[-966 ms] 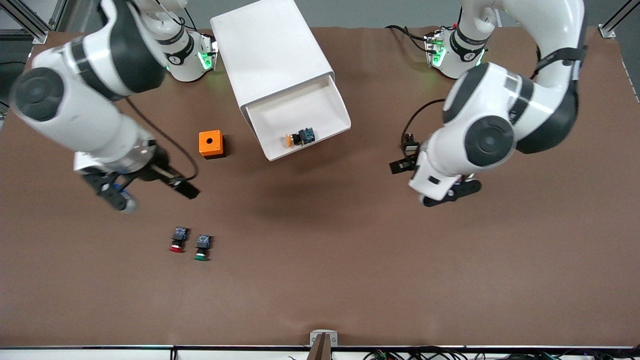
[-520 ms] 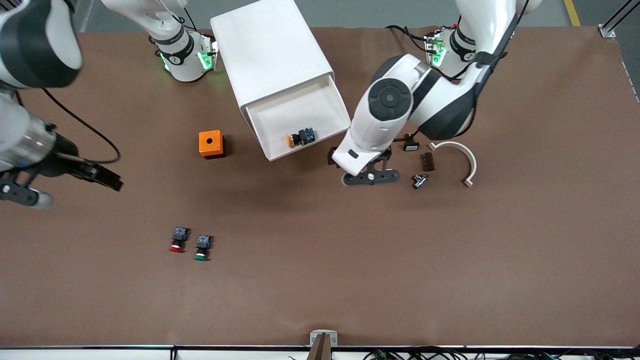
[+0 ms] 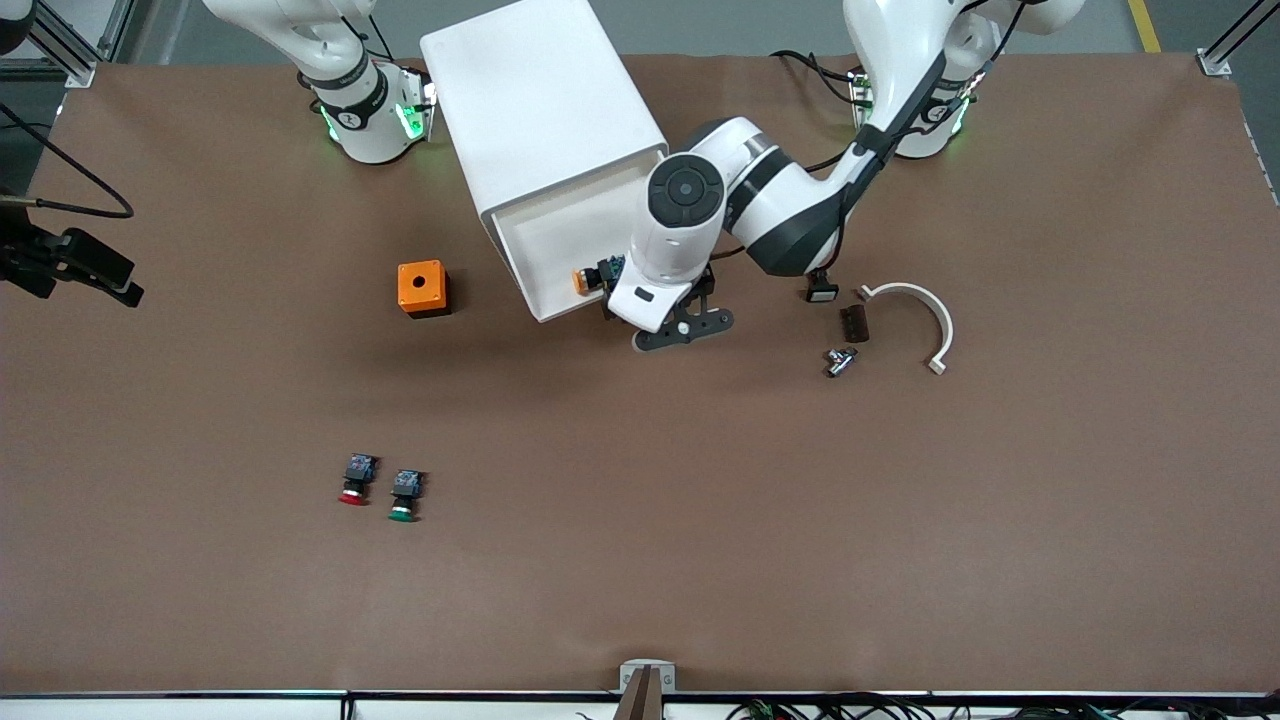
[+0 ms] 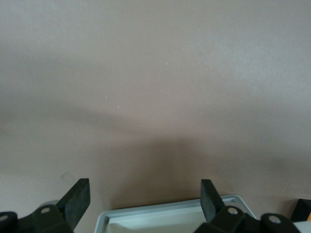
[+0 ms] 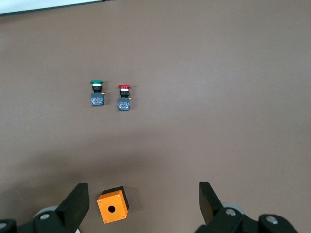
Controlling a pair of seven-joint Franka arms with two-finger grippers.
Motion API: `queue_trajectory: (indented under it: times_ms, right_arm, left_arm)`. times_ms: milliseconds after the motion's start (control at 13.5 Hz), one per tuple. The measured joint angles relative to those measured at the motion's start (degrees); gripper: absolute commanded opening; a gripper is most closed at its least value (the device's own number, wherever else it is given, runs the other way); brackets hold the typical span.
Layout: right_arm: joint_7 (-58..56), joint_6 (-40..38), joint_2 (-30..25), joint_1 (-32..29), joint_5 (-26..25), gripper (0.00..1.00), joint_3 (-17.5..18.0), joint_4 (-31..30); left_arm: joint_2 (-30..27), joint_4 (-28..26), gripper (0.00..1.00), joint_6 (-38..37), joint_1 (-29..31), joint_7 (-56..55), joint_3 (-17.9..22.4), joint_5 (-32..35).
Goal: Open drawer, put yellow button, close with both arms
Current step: 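Push the drawer shut into the cabinet with the left gripper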
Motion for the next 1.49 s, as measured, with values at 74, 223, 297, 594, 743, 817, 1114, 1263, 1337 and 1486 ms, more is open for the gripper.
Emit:
queue_trajectory:
  times_ms: [74,223,297,594,743,817,1114,1263,1337,1486]
  right_arm:
    - [-0.07,0.43,-0.57,-0.19,0.00,1.00,-0.04,-1.14]
    - [-0.08,0.76,-0.94,-0.25,0.00,1.00,-0.09,-1.61]
    - [-0.11,0.86,-1.00,-0.24,0.00,1.00,-0.06,-1.48]
    - [-0.12,0.36,-1.30,-0.17,0.00,1.00,0.11,-1.22]
    - [-0.12,-0.32,-1.33,-0.24,0.00,1.00,-0.05,-1.22]
    - [-0.13,-0.37,-1.34,-0.25,0.00,1.00,-0.10,-1.21]
    - [-0.12,-0.52,-1.34,-0.25,0.00,1.00,-0.10,-1.21]
    - [-0.12,-0.48,-1.34,-0.25,0.00,1.00,-0.10,-1.21]
    - [-0.12,-0.47,-1.34,-0.25,0.00,1.00,-0.09,-1.21]
    - [-0.12,-0.48,-1.34,-0.25,0.00,1.00,-0.08,-1.21]
  left_arm:
    - [0.34,-0.01,1.00,-0.05,-0.88,-2.48,-0.05,0.00]
    - [0.59,-0.03,1.00,-0.70,-2.91,-7.50,-0.10,0.01]
    - [0.58,-0.03,1.00,-1.32,-3.93,-8.96,-0.14,0.01]
    - [0.64,-0.06,1.00,-2.04,-8.96,-14.04,-0.34,0.01]
    - [0.86,-0.08,1.00,-2.08,-11.25,-16.17,-0.34,-1.17]
    - [0.94,-0.08,1.00,-2.08,-11.84,-17.33,-0.34,-2.78]
    - [1.11,-0.10,1.00,-2.67,-12.09,-18.30,-0.30,-5.53]
    - [1.13,-0.10,1.00,-3.05,-12.71,-18.65,-0.32,-5.81]
    - [1.13,0.00,1.00,-3.08,-12.74,-18.81,-0.17,-5.80]
    - [1.01,0.43,1.00,-4.13,-11.44,-19.17,0.49,-5.80]
